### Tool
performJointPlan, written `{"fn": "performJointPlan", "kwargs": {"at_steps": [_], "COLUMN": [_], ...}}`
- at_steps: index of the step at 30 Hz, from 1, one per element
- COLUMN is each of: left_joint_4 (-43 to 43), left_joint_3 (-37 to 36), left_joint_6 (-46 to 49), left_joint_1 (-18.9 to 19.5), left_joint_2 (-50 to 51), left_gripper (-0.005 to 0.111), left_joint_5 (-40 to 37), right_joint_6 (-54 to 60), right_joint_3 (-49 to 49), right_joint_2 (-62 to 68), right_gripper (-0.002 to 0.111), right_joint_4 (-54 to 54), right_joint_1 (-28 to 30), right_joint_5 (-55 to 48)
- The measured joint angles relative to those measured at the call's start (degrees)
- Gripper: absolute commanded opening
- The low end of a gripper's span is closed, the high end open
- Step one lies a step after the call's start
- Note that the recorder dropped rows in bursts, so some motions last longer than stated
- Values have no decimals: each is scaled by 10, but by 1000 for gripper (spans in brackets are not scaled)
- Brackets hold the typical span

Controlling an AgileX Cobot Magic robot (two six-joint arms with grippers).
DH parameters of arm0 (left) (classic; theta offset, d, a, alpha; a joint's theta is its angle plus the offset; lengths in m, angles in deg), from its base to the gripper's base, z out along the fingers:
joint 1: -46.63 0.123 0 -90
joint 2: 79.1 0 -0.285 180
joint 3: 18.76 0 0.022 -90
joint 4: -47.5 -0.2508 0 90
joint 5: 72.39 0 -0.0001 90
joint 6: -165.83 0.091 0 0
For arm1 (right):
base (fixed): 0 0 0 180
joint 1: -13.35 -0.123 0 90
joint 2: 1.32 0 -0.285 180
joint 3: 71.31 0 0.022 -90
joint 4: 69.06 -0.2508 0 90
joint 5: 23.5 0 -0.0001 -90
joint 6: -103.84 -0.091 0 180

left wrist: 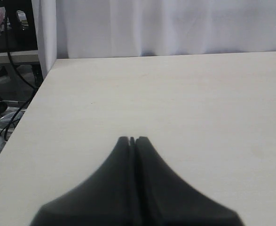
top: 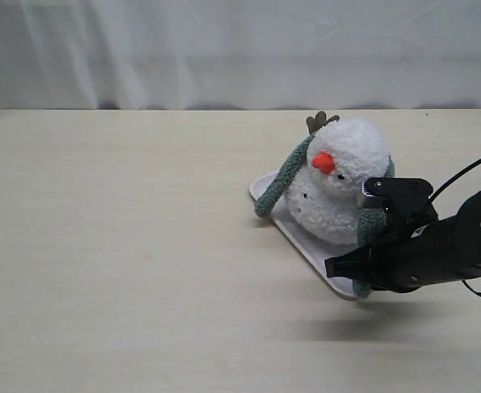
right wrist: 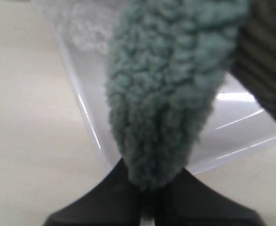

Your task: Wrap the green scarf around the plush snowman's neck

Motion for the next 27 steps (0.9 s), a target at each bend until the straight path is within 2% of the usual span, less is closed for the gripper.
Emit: {"fn": "performJointPlan", "kwargs": {"at_steps": [10,19,27], "left_joint_4": [0,0,0], "left_joint_3": [0,0,0], "left_joint_6": [0,0,0], "left_joint_1": [0,0,0], "left_joint_2": [0,0,0], "left_gripper": [0,0,0], "left_joint_5": [0,0,0], "right_joint_6": [20,29,47], "right_joint_3": [44,67,67], "right_joint_2": [-39,-55,-34], "right_gripper": [4,4,4], "right_joint_4": [-14,-111,-134], "right_joint_1": [0,-1,-61], "right_joint_5": [-65,-54,-19]}}
